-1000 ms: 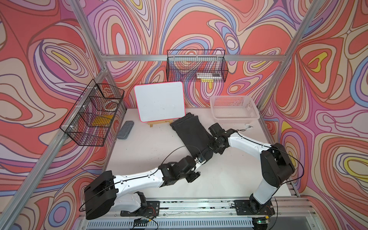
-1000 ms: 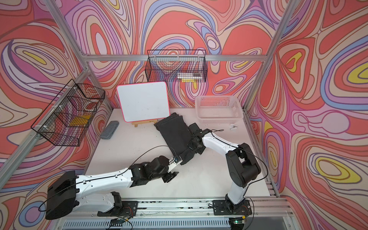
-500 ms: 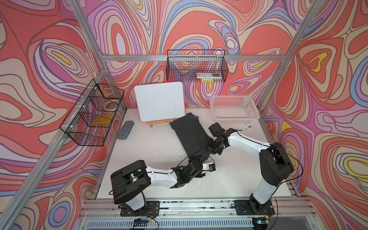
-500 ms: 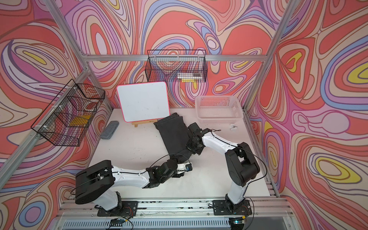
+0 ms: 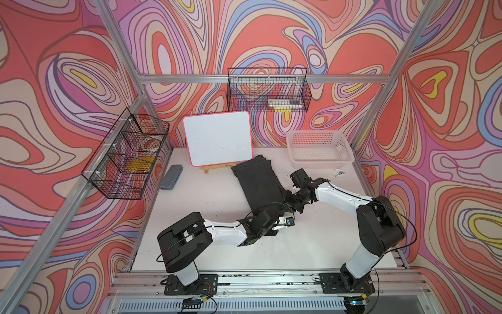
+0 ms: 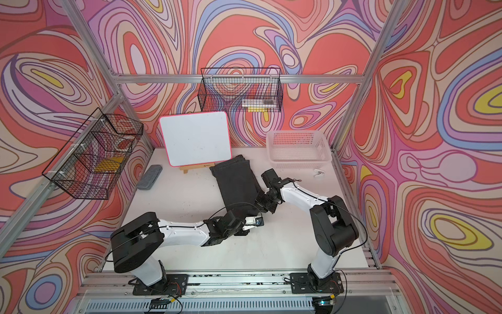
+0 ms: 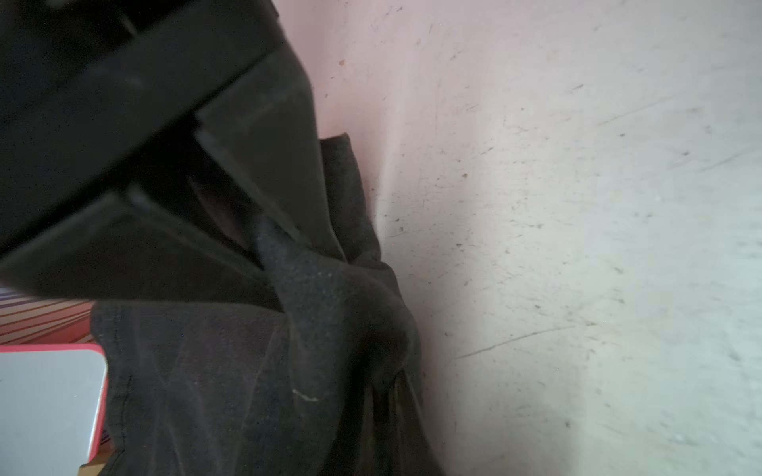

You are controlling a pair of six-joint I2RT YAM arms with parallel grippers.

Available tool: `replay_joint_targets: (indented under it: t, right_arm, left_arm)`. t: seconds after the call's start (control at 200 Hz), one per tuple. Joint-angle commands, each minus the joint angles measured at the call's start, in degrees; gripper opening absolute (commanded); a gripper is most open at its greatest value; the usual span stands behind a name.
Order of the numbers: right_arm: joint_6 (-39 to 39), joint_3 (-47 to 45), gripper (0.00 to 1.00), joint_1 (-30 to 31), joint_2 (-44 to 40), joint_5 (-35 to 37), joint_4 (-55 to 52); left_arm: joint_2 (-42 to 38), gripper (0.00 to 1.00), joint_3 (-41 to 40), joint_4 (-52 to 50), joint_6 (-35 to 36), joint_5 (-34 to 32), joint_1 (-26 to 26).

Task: Roll up the long pants
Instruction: Roll the long pant at the center of the board.

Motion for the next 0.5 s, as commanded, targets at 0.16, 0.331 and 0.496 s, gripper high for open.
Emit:
replay_joint_targets:
  t: [0.16, 0.331, 0.496]
  right_arm:
    - [-11.63, 5.93, 0.67, -6.53, -11.42, -3.09, -4.3]
    - [-15.29, 5.14, 0.73, -12.01, -17.82, 0.9, -8.52]
    - [-14.71, -4.97, 0.75, -12.31, -24.56, 0.48, -6.95]
  left_arm:
    - [-0.61, 0.0, 10.59, -22.83, -24.55, 36.67, 10.66]
    - [6.7, 0.0, 17.72, -22.37, -47.83, 54.19, 16.59]
    - [12.84, 0.0, 19.79, -9.57, -70.73, 65.88, 18.43]
